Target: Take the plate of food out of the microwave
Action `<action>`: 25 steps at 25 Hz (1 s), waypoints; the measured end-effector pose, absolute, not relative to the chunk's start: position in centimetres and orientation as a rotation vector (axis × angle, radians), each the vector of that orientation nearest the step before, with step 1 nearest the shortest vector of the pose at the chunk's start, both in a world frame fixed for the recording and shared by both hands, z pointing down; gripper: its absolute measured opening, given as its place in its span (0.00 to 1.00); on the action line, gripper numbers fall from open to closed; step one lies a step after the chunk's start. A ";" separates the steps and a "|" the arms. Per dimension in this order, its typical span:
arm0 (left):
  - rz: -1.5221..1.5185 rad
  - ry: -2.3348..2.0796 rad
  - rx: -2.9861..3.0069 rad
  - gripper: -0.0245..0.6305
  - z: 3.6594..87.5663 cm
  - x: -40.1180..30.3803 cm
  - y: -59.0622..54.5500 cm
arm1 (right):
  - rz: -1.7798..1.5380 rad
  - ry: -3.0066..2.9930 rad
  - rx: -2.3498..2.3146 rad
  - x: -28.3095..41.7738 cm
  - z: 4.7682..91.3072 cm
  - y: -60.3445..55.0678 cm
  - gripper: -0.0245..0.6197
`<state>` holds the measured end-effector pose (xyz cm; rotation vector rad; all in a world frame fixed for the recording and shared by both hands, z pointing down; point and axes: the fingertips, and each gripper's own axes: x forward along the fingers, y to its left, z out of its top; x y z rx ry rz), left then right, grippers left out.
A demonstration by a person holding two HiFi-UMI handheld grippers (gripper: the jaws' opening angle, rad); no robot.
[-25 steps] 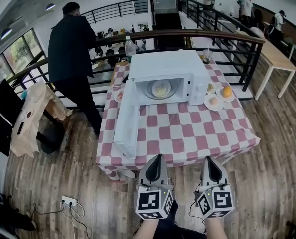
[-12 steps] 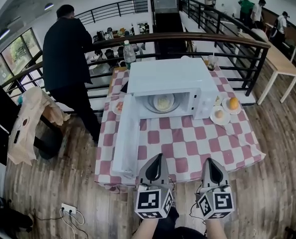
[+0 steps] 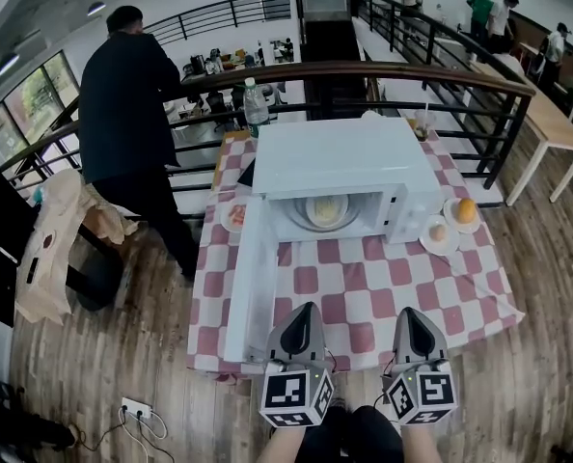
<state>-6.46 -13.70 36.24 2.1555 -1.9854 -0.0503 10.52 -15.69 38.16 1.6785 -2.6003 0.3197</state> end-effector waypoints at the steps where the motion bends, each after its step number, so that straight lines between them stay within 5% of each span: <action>1: -0.051 -1.986 2.149 0.08 36.4 -6.6 -13.9 | 0.326 -2.600 1.675 10.4 38.3 -15.9 0.03; 25: -0.024 -2.116 1.900 0.08 39.3 -8.4 -24.0 | 0.411 -2.682 1.378 7.6 40.9 -29.4 0.03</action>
